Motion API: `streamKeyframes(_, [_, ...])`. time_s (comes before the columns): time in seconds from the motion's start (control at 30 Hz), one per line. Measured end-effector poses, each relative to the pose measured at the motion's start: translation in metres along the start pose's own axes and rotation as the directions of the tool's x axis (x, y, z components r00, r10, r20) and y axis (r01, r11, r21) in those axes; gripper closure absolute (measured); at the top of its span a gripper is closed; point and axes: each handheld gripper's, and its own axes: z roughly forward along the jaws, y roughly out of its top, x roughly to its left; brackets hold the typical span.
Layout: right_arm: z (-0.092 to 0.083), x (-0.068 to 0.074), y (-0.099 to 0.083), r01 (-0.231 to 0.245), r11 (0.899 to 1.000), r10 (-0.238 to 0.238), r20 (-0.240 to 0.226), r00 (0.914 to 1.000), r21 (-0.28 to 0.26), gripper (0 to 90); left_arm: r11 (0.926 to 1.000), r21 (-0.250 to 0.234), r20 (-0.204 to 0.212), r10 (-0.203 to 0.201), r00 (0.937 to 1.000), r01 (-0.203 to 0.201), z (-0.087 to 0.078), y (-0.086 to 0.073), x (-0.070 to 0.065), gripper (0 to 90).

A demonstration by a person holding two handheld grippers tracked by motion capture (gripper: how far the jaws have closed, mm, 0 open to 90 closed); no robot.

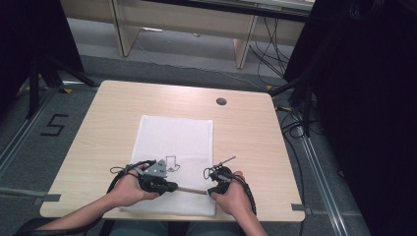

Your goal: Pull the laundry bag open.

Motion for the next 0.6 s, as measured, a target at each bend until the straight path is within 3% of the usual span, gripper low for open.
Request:
streamKeyframes(0.03, [0.0001,-0.0005,0.0,0.015,1.0,-0.015,-0.001,0.9999,-0.01,90.0,1.0,0.0,0.0,0.002,1.0,-0.002,-0.0001,0.0001,0.0,87.1])
streamKeyframes(0.2, [0.0001,-0.0002,-0.0001,0.004,1.0,-0.004,-0.001,1.0,-0.004,90.0,1.0,-0.009,0.005,-0.001,1.0,0.001,0.0001,-0.0002,-0.0004,87.2])
streamKeyframes(0.3, [0.0001,-0.0001,-0.0001,0.0,1.0,0.0,0.001,1.0,-0.001,90.0,0.9998,-0.005,0.002,0.021,0.9998,-0.021,-0.0008,0.0003,0.0006,87.1])
streamKeyframes(0.33, [-0.0001,0.0001,-0.0001,-0.005,1.0,0.005,0.001,1.0,0.003,90.0,1.0,-0.008,0.003,-0.004,1.0,0.004,-0.0011,-0.0002,0.0001,87.1])
streamKeyframes(0.37, [0.0003,-0.0008,-0.0001,0.013,1.0,-0.013,-0.002,0.9999,-0.01,90.0,0.9999,-0.01,0.003,-0.003,1.0,0.003,-0.0013,-0.0004,0.0003,87.1])
streamKeyframes(0.4, [-0.0002,0.0002,-0.0001,-0.006,1.0,0.006,0.001,1.0,0.003,90.0,0.9998,-0.006,0.0,0.016,0.9999,-0.016,-0.0025,-0.0003,0.0019,87.1])
streamKeyframes(0.47, [-0.0005,-0.0013,-0.0003,0.014,1.0,-0.014,-0.004,0.9999,-0.008,90.0,0.9999,-0.01,0.001,-0.009,1.0,0.009,-0.0026,-0.0015,0.001,87.1])
streamKeyframes(0.6, [-0.0005,-0.0012,-0.0003,0.013,1.0,-0.013,-0.004,0.9999,-0.008,90.0,0.9999,-0.011,0.002,-0.008,1.0,0.008,-0.0028,-0.0016,0.0007,87.1])
